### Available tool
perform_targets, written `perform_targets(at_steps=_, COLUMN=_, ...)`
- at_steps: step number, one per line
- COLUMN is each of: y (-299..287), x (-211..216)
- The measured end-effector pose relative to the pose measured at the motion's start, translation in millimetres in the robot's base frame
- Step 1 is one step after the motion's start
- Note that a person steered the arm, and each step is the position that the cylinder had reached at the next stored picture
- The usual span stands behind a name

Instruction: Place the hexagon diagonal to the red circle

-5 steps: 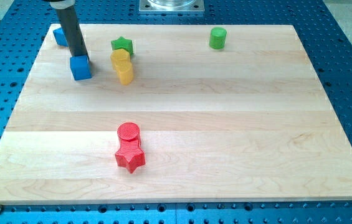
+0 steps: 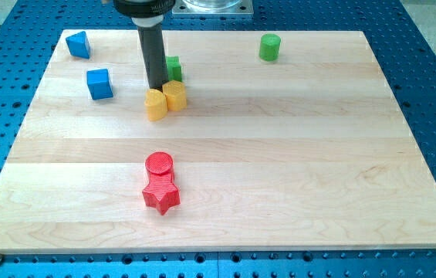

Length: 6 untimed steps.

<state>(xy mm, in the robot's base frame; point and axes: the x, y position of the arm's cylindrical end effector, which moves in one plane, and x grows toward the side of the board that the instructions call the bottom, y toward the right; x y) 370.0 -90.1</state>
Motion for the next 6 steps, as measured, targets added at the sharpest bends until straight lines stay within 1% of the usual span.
perform_targets(at_steps=1, y=9.0, x=34.6)
perform_targets(at_steps=2, y=41.3, x=36.5)
perform_targets(at_steps=3, y=74.3, x=27.3)
perform_targets(at_steps=4, y=142.5, x=41.9)
perform_targets(at_steps=6, y=236.5, x=-86.0)
